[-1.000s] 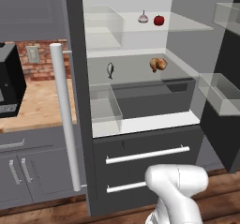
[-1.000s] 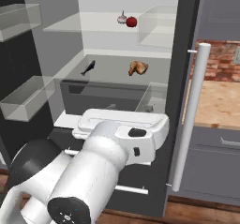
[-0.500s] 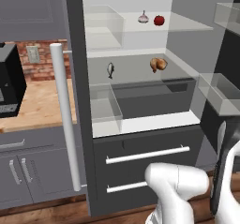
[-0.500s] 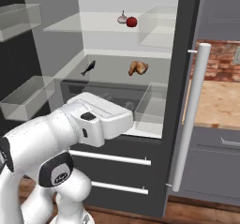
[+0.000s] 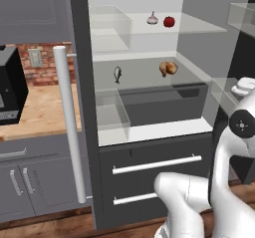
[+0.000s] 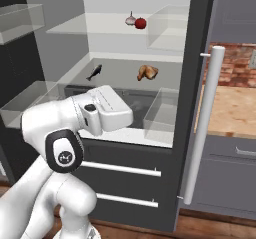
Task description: Gather the tomato and garlic from the fridge and place them on a tray on the dining counter. Then gather the fish and chicken drumstick from the fridge and place them on the other tray.
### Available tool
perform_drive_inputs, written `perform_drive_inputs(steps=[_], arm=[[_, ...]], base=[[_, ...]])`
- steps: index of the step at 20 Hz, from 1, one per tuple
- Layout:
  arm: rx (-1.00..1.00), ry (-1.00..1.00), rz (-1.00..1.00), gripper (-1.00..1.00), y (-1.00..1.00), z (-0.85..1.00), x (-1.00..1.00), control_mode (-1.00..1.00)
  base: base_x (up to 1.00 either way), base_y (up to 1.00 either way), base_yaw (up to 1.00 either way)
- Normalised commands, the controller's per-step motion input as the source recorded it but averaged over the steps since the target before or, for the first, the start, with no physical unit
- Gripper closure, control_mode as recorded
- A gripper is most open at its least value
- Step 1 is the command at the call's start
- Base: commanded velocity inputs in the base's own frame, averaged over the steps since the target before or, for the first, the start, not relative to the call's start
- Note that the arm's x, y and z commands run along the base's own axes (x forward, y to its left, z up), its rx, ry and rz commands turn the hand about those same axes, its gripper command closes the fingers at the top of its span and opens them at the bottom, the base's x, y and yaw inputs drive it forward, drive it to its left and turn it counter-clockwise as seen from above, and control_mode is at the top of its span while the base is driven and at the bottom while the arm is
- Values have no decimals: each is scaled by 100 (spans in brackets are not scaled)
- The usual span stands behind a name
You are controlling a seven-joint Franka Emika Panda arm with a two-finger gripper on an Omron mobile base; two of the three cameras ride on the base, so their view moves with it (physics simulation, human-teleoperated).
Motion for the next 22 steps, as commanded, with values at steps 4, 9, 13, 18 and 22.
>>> perform_drive_inputs(steps=[4, 9, 13, 18, 22], arm=[[4, -1, -15, -100, 0, 0, 35, -100], [9, 0, -15, -100, -16, 0, 26, -100], [7, 0, -8, -100, -39, 0, 22, -100], [4, 0, -9, -100, -35, 0, 7, -100], [1, 0, -8, -100, -28, 0, 0, -100]], base=[[0, 0, 0], [0, 0, 0], [0, 0, 0], [0, 0, 0], [0, 0, 0]])
